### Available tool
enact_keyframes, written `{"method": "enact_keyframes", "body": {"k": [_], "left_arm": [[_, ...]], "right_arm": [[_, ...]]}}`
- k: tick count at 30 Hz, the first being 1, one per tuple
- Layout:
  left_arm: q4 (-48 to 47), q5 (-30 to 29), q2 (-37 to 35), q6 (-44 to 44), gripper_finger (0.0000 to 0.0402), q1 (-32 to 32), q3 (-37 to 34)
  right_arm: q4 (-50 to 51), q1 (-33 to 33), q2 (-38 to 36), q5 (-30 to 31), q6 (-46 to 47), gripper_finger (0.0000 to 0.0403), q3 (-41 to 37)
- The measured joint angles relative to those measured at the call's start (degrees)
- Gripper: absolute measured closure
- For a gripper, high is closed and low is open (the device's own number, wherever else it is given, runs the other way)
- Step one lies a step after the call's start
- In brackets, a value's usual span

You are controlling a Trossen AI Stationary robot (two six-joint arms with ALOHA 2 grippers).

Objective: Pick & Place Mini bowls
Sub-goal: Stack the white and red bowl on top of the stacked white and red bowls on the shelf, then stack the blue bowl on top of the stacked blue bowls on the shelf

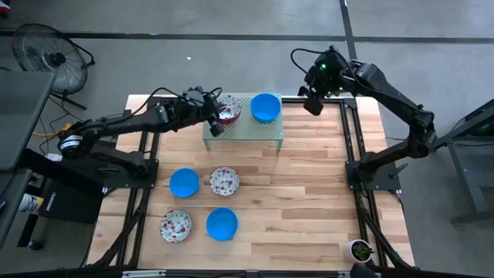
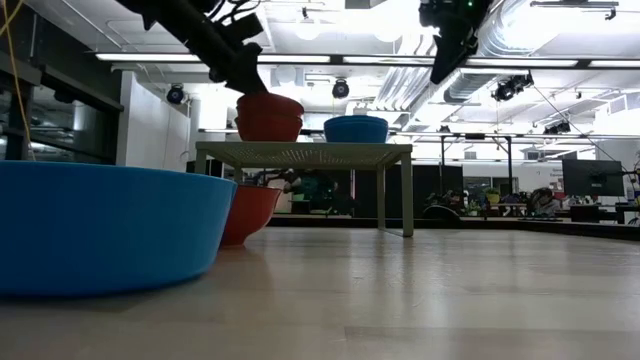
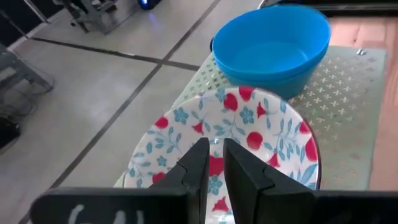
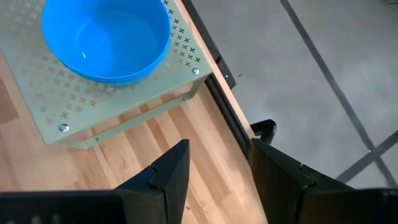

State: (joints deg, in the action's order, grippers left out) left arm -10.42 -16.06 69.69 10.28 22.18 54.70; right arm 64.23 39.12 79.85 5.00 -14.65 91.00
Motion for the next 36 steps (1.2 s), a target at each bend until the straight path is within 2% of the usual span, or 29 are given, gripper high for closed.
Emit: {"method": "enact_keyframes", "body": {"k": [6, 16, 24, 36], "left_arm": [[0.2, -4.0, 0.0, -0.6, 0.0358, -0.9, -1.8], [5.2, -6.2, -0.1, 0.9, 0.0358, -0.9, -2.0], [2.8, -8.3, -5.4, 0.1, 0.0358, -0.8, -2.0], [-24.3, -5.9, -19.2, -10.7, 0.0358, -3.7, -1.9]], "right_arm": [[0.0, 1.5, 0.0, -1.9, -0.9, 0.0249, 0.0], [0.0, 1.8, 0.0, -2.5, -1.9, 0.0249, 0.0], [0.4, 1.8, 0.0, -2.5, -1.9, 0.0249, 0.0], [0.7, 1.8, 0.0, -3.9, -1.9, 0.0249, 0.0]]}}
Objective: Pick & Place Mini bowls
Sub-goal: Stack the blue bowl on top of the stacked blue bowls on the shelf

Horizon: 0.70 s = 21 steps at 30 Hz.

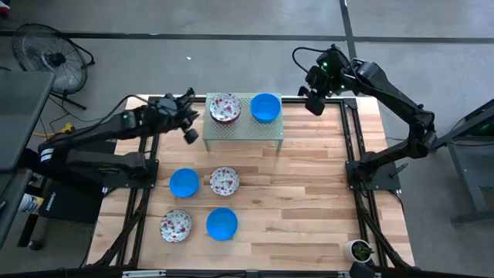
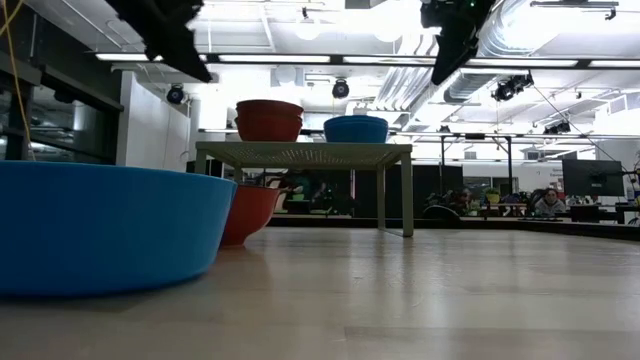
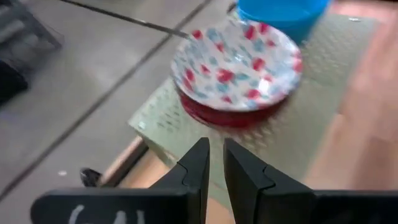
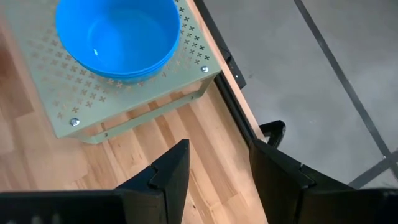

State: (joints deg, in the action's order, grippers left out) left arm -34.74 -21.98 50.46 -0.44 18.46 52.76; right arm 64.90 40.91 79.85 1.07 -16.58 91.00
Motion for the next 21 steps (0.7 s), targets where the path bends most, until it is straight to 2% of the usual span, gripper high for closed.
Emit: {"method": "enact_keyframes", "body": {"k": [7, 21], "left_arm": [[-13.3, 3.6, -3.3, -7.4, 0.0358, -7.9, 0.0], [-24.4, 7.5, -2.0, -18.5, 0.0352, -23.2, -0.1]], "right_arm": [[0.0, 0.0, 0.0, -0.9, -0.3, 0.0248, 0.0], [0.0, 0.0, 0.0, -4.7, -1.5, 0.0247, 0.0]]}}
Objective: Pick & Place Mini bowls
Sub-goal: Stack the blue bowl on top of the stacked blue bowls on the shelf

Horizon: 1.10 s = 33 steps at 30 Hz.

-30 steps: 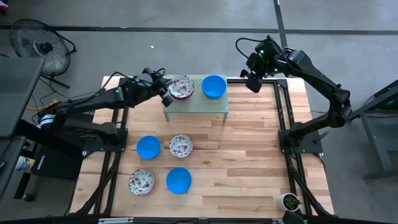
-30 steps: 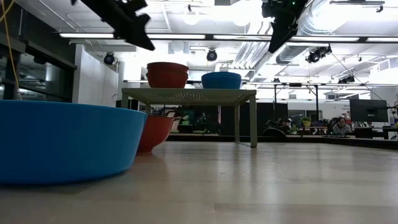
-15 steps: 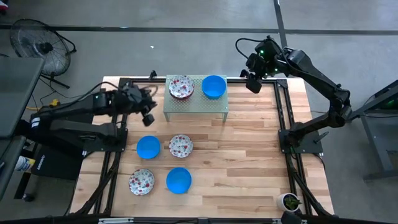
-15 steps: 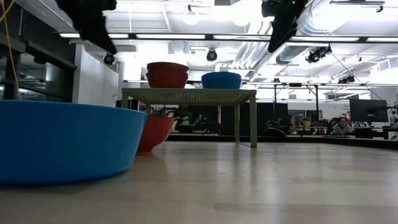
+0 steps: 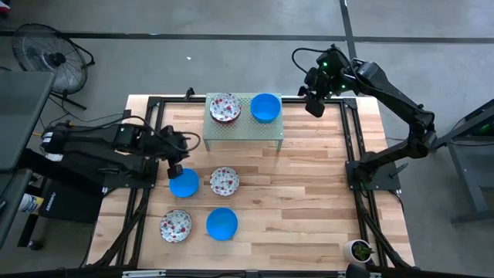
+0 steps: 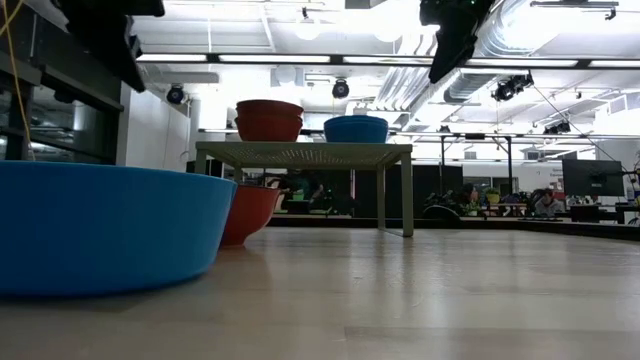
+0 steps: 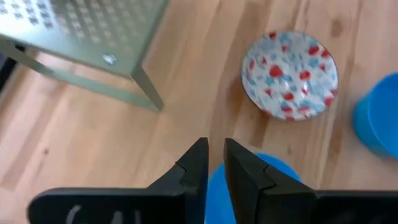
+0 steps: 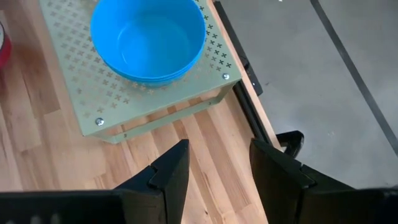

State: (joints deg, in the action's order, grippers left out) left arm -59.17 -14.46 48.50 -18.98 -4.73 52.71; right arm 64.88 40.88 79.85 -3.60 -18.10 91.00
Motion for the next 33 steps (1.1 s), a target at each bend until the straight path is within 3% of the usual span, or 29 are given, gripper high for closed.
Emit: {"method": "enact_keyframes", "body": {"k": [4, 15, 22, 33], "left_arm": [[-1.9, 0.0, 1.6, -1.1, 0.0326, -2.6, 0.0], [-6.8, 3.9, 8.5, -2.6, 0.0205, -3.6, 0.0], [-6.3, 3.2, 8.5, -4.4, 0.02, -3.6, -0.7], [-0.6, 6.4, 0.8, -8.6, 0.02, -3.6, -10.3]], "right_arm": [[0.0, 0.0, 0.0, -0.3, 0.0, 0.0247, 0.0], [0.4, 0.0, 0.0, -1.3, -0.2, 0.0247, 0.0], [0.8, 0.0, 0.0, -1.3, -0.4, 0.0247, 0.0], [2.4, 0.0, 0.0, -1.3, -0.4, 0.0247, 0.0]]}}
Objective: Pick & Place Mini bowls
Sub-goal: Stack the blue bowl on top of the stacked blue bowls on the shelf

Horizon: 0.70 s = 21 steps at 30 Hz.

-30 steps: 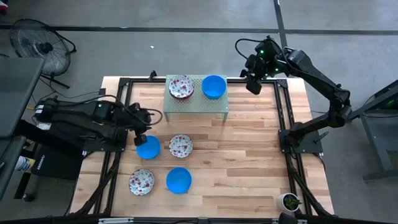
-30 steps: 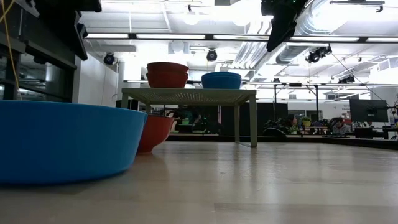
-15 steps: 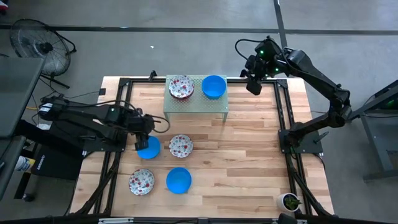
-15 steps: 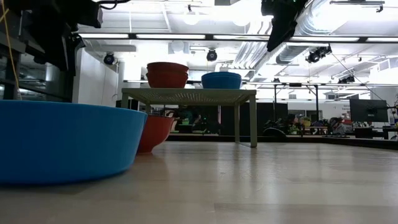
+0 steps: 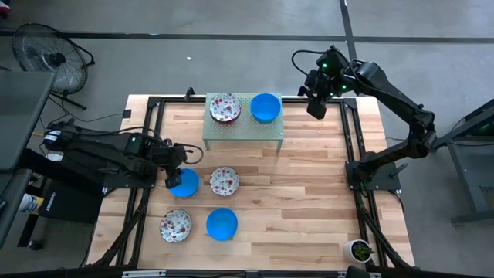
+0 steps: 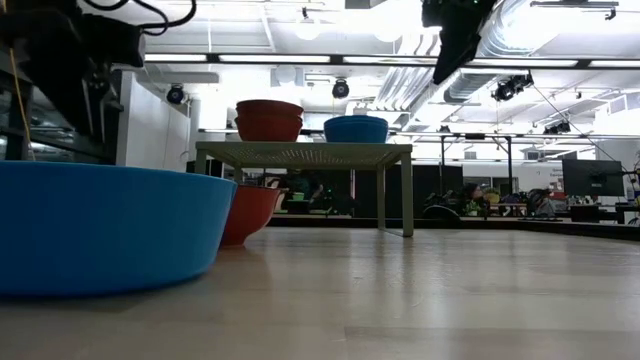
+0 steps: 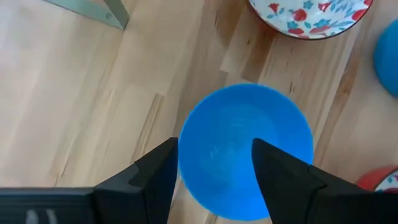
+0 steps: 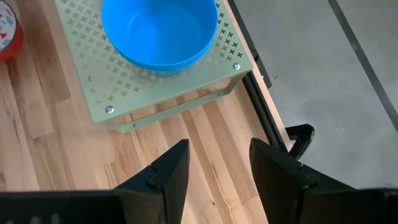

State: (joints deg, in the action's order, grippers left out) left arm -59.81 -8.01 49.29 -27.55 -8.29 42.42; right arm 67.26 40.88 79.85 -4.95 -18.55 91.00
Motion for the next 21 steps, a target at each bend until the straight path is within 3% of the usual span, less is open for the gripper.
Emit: {"method": "enact_keyframes", "body": {"k": [10, 17, 21], "left_arm": [[1.2, 3.2, -7.7, -5.8, 0.02, 0.0, -8.3], [3.8, 3.0, -7.6, -7.8, 0.02, 0.0, -11.1], [3.9, 1.3, -4.1, -10.6, 0.02, 0.0, -11.2]], "right_arm": [[1.1, 0.0, 0.0, 0.0, 0.3, 0.0247, 0.0], [1.1, 0.0, 0.0, 0.0, 0.3, 0.0247, 0.0], [1.1, 0.0, 0.0, 0.0, 0.6, 0.0247, 0.0]]}}
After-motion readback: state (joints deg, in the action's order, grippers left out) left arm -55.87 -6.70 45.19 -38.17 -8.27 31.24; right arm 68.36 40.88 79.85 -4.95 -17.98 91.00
